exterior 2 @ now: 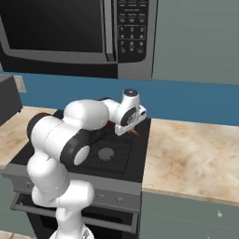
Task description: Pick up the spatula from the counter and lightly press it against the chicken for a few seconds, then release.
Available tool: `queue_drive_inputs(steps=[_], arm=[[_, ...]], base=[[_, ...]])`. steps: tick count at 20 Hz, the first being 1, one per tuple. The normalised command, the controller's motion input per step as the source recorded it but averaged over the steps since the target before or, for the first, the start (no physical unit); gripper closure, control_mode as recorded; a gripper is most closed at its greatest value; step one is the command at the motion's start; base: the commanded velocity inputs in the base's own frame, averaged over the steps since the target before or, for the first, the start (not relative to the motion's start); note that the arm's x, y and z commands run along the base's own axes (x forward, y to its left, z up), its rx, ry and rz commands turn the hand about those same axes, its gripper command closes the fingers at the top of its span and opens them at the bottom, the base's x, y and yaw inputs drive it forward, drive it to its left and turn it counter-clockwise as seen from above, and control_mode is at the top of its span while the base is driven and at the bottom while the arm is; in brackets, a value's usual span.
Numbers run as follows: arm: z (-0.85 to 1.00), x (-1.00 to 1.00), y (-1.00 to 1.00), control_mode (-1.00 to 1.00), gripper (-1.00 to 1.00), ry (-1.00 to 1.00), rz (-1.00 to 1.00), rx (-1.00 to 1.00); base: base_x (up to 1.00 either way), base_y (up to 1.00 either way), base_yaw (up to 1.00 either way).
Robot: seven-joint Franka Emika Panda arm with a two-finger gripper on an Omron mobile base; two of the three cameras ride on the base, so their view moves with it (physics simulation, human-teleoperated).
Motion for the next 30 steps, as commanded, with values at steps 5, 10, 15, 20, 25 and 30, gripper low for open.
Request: queue_drive_inputs(steps=[5,10,15,20,25,30], arm=[[-0.01,0.35,0.0,-1.0,1.0,0.08,0.0,-0.06],[-0.1,0.28,0.0,-1.0,1.0,0.05,0.0,-0.05],[-0.15,0.26,-0.01,-1.0,1.0,0.03,0.0,-0.03],[-0.15,0.21,-0.09,-1.0,1.0,0.01,0.0,-0.01],[-0.14,0.13,-0.16,-1.0,1.0,0.0,0.0,-0.02],[-0.19,0.08,-0.1,-1.0,1.0,0.0,0.0,-0.03]], base=[[0.0,0.0,0.0],[0.0,0.0,0.0],[0.0,0.0,0.0],[0.0,0.0,0.0],[0.0,0.0,0.0],[0.0,0.0,0.0]])
